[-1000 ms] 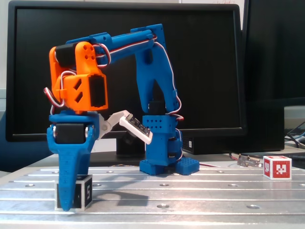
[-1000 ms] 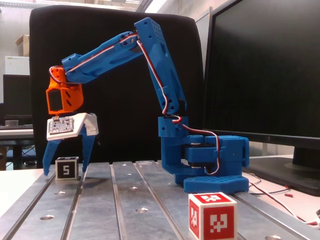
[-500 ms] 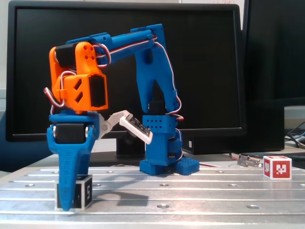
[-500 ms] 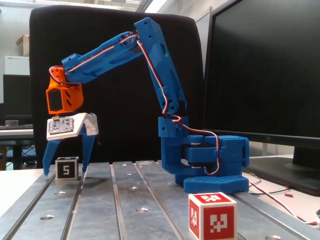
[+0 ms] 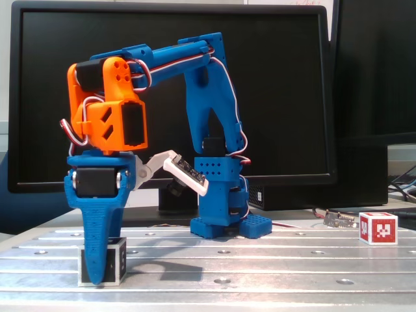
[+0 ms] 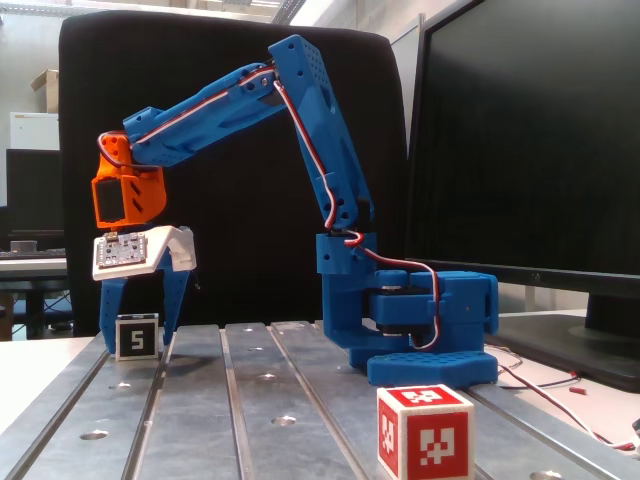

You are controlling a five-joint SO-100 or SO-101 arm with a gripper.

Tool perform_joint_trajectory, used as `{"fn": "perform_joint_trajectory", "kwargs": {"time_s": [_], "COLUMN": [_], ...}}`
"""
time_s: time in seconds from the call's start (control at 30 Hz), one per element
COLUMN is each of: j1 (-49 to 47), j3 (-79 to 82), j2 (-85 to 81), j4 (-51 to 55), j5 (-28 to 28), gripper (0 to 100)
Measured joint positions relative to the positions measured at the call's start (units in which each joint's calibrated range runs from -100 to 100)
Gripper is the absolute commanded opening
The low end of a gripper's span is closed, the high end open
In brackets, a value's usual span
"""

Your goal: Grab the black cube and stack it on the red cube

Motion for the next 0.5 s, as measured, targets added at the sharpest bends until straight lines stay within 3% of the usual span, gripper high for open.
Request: {"fn": "perform_joint_trajectory", "kwargs": {"time_s": [0.5], "j1": [0.0], "j3": [0.0], "j2": [0.0], "j4": [0.0], "j5": [0.89], "gripper": [21]}}
